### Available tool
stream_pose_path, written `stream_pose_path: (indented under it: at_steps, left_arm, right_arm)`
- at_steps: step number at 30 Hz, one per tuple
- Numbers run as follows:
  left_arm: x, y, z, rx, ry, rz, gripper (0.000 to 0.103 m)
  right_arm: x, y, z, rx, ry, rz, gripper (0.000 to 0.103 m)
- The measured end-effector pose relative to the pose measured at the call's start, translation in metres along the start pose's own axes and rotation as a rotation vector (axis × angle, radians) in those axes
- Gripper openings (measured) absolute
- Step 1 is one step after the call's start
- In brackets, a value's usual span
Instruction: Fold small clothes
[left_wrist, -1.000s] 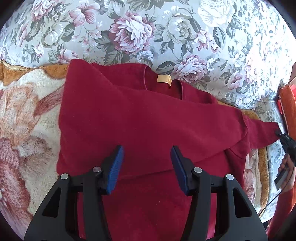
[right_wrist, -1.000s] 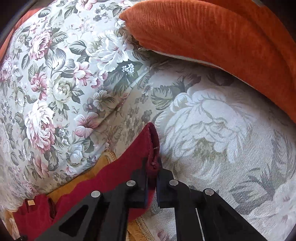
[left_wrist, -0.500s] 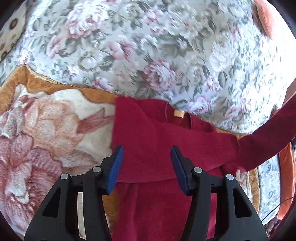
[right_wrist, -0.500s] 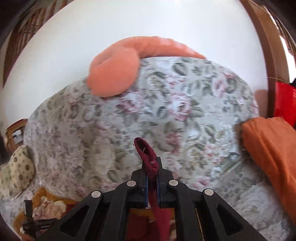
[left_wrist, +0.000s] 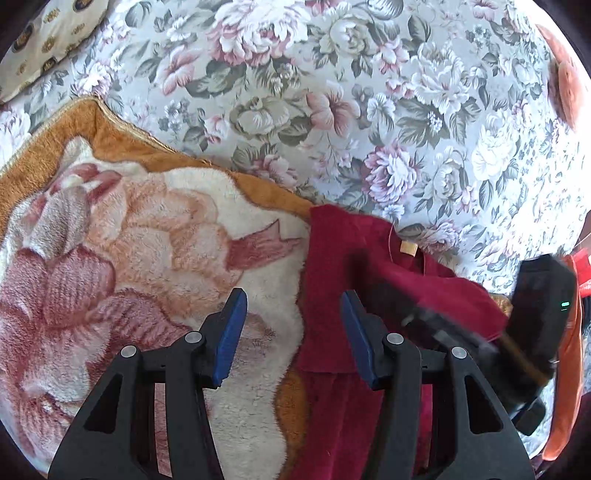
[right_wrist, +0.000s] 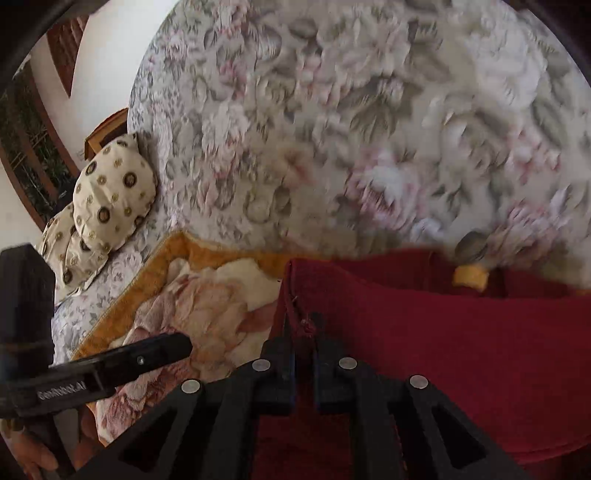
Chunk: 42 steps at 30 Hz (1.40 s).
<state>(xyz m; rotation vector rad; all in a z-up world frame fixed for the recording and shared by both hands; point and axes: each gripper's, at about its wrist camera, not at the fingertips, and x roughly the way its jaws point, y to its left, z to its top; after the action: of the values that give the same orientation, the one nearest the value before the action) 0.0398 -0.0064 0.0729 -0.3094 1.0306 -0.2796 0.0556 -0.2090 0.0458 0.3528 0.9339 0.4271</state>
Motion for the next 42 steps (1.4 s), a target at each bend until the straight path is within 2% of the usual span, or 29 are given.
stream_pose_path:
  at_steps: [2, 4, 7, 8, 12, 14, 16, 17, 18, 21, 25, 28, 31, 33, 34, 36, 38, 40, 42]
  left_arm:
    - [0.007, -0.003, -0.001, 0.004, 0.011, -0.008, 0.052]
    - [0.011, -0.01, -0.003, 0.01, 0.015, -0.024, 0.052]
    - [0.018, -0.023, -0.004, 0.038, 0.035, -0.035, 0.054]
    - [0.022, -0.028, -0.003, 0.045, 0.042, -0.035, 0.055]
    - [0.039, -0.05, -0.004, 0.067, 0.061, -0.028, 0.055]
    - [0.048, -0.059, -0.006, 0.077, 0.074, -0.048, 0.055]
    - [0.057, -0.073, -0.008, 0.122, 0.073, -0.048, 0.038]
    - [0.062, -0.081, -0.008, 0.159, 0.079, -0.029, 0.016]
    - [0.066, -0.09, -0.007, 0.202, 0.085, -0.002, 0.009]
    - [0.059, -0.107, 0.006, 0.289, 0.034, 0.032, 0.007]
    - [0.039, -0.1, 0.034, 0.292, -0.04, 0.051, 0.007]
    - [0.046, -0.081, 0.031, 0.268, -0.034, 0.101, 0.007]
    - [0.065, -0.058, 0.013, 0.223, 0.046, 0.117, 0.007]
    - [0.068, -0.05, 0.007, 0.199, 0.054, 0.11, 0.007]
    - [0.067, -0.048, 0.006, 0.193, 0.049, 0.094, 0.007]
    - [0.064, -0.047, 0.008, 0.194, 0.048, 0.084, 0.007]
    - [0.064, -0.05, 0.012, 0.204, 0.048, 0.09, 0.007]
    - [0.067, -0.051, 0.013, 0.206, 0.051, 0.105, 0.007]
    - [0.07, -0.049, 0.012, 0.19, 0.059, 0.105, 0.008]
  right_arm:
    - [-0.007, -0.006, -0.009, 0.026, 0.052, 0.057, 0.013]
    - [-0.045, -0.017, -0.012, 0.036, -0.022, 0.077, 0.026]
    - [-0.109, -0.043, -0.013, 0.041, -0.111, 0.035, 0.032]
    - [-0.125, -0.049, -0.012, 0.036, -0.12, 0.008, 0.032]
    - [-0.182, -0.085, -0.021, -0.007, -0.209, -0.238, 0.032]
    - [-0.206, -0.11, -0.025, 0.039, -0.256, -0.3, 0.032]
    - [-0.222, -0.141, -0.027, 0.116, -0.263, -0.338, 0.032]
    - [-0.223, -0.153, -0.027, 0.151, -0.257, -0.354, 0.032]
    - [-0.224, -0.166, -0.03, 0.187, -0.252, -0.357, 0.032]
    - [-0.228, -0.173, -0.026, 0.213, -0.252, -0.317, 0.032]
    - [-0.221, -0.151, -0.021, 0.121, -0.264, -0.31, 0.031]
    - [-0.188, -0.139, -0.027, 0.043, -0.145, -0.331, 0.031]
    - [-0.144, -0.142, -0.05, -0.044, 0.072, -0.427, 0.032]
    - [-0.152, -0.138, -0.056, -0.079, 0.032, -0.423, 0.032]
    - [-0.161, -0.138, -0.053, -0.053, 0.02, -0.4, 0.031]
    - [-0.185, -0.144, -0.042, 0.034, -0.069, -0.338, 0.031]
    - [-0.195, -0.147, -0.031, 0.062, -0.126, -0.338, 0.031]
    - [-0.184, -0.153, -0.019, 0.05, -0.102, -0.392, 0.031]
    - [-0.155, -0.17, -0.013, 0.071, -0.04, -0.447, 0.032]
